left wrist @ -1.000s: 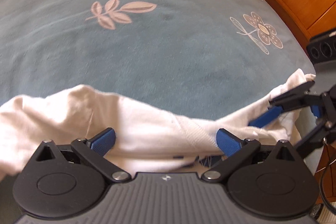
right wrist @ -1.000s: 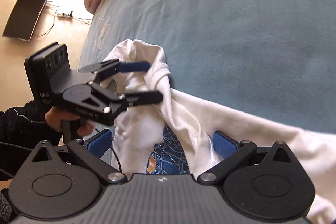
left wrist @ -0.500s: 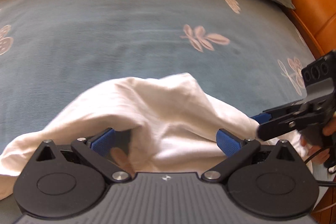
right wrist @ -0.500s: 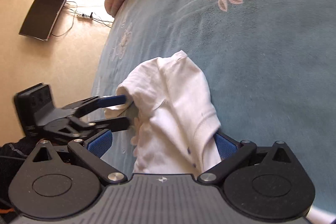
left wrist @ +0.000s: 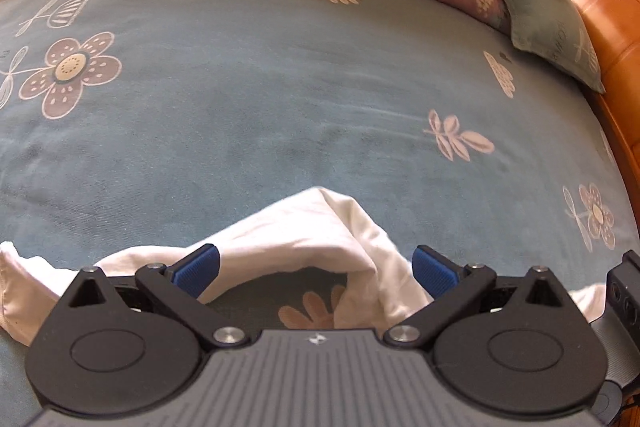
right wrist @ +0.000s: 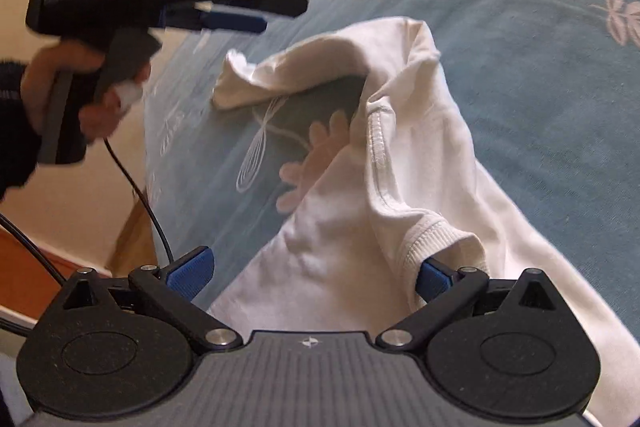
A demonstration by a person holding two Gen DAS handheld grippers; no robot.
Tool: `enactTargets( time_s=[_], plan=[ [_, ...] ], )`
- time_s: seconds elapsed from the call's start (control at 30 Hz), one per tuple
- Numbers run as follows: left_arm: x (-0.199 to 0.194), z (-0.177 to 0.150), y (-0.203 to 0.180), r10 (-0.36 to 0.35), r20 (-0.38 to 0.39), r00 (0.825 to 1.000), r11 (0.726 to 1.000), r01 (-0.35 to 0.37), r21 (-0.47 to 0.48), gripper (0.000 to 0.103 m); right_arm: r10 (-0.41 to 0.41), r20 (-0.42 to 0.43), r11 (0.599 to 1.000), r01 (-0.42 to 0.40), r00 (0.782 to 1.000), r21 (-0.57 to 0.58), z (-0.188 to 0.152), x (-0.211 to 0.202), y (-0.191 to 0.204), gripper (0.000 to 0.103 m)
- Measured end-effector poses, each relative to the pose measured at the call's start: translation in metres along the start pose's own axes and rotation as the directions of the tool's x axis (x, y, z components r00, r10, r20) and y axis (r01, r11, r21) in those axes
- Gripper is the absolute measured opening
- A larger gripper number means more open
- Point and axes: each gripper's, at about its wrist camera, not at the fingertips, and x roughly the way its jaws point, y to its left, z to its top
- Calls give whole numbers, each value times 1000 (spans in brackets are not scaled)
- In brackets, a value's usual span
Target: Fold clothes
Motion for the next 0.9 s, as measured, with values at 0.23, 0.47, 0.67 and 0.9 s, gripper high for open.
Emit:
enactTargets(
  time_s=[0.23, 0.47, 0.67, 0.9],
  plan=[
    [16, -13, -64, -111, -71, 991, 911, 130, 391, 101, -41, 41, 998, 39, 998, 49, -25, -35, 5, 103],
    [37, -41, -132, -207, -256, 944, 494, 327, 806, 100, -207, 64, 978, 205, 976, 34, -42, -68, 1, 103],
    [49, -81, -151, -148, -367, 919, 213, 392, 895, 100, -388, 63, 920, 391, 919, -29, -64, -96, -9, 103],
    [42, -129, -143, -95, -545, 833, 219, 552, 805, 100, -377, -75, 926, 375, 923, -39, -102, -92, -20, 103]
  ],
)
